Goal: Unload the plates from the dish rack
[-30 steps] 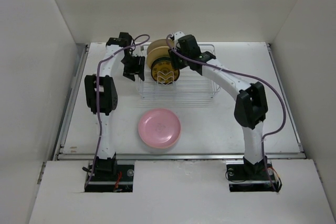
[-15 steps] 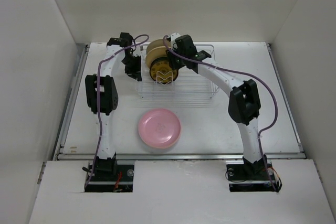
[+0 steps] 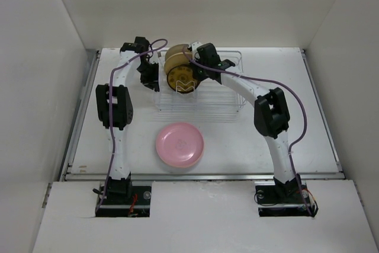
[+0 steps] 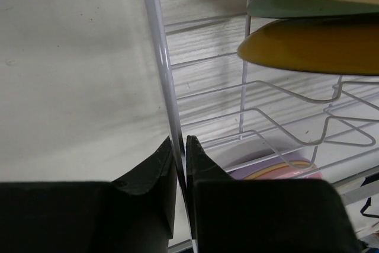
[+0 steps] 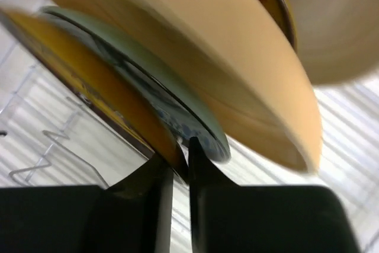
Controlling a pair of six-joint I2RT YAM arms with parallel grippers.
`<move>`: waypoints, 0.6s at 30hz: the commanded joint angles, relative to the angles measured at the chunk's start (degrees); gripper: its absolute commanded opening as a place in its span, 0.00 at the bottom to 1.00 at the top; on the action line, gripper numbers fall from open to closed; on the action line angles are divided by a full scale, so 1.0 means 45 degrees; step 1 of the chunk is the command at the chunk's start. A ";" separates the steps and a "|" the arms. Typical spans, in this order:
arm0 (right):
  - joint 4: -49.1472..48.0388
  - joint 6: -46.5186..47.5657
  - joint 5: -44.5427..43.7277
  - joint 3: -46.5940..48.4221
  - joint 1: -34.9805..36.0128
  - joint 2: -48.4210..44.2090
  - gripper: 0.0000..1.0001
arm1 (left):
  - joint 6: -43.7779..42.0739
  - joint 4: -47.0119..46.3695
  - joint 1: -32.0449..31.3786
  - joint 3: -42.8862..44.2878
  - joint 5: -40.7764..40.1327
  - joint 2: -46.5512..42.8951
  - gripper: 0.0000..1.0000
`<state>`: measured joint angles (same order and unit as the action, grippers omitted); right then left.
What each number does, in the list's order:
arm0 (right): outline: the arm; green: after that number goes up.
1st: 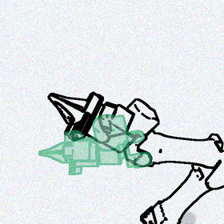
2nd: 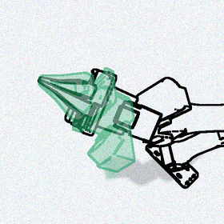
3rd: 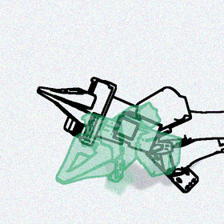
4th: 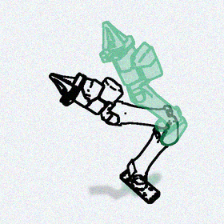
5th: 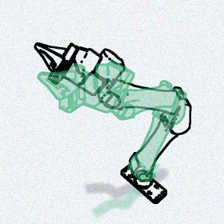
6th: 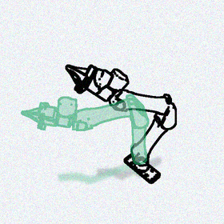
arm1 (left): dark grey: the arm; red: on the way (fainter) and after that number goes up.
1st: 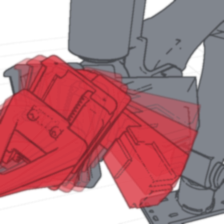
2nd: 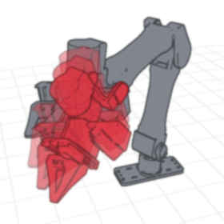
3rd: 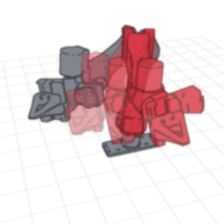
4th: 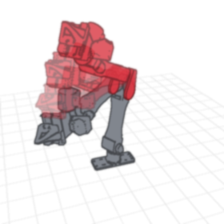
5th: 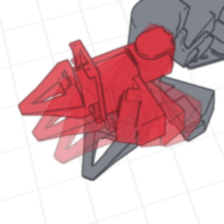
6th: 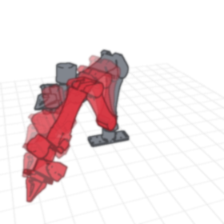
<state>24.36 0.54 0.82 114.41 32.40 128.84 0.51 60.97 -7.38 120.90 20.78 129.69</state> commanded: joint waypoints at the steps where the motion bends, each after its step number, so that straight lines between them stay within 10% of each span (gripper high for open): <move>1: -0.0491 -0.0256 0.0210 0.0533 0.0104 -0.0251 0.08 | -0.0309 0.0221 0.0174 -0.0051 0.0383 0.0302 0.00; 18: -0.1312 0.0682 -0.1862 -0.1223 0.0338 -0.3687 0.00 | 0.0960 -0.0247 0.0174 -0.0674 0.0950 -0.0167 0.00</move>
<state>22.50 4.29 -3.11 109.51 33.45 118.13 0.36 60.12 -6.66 120.40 21.39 129.67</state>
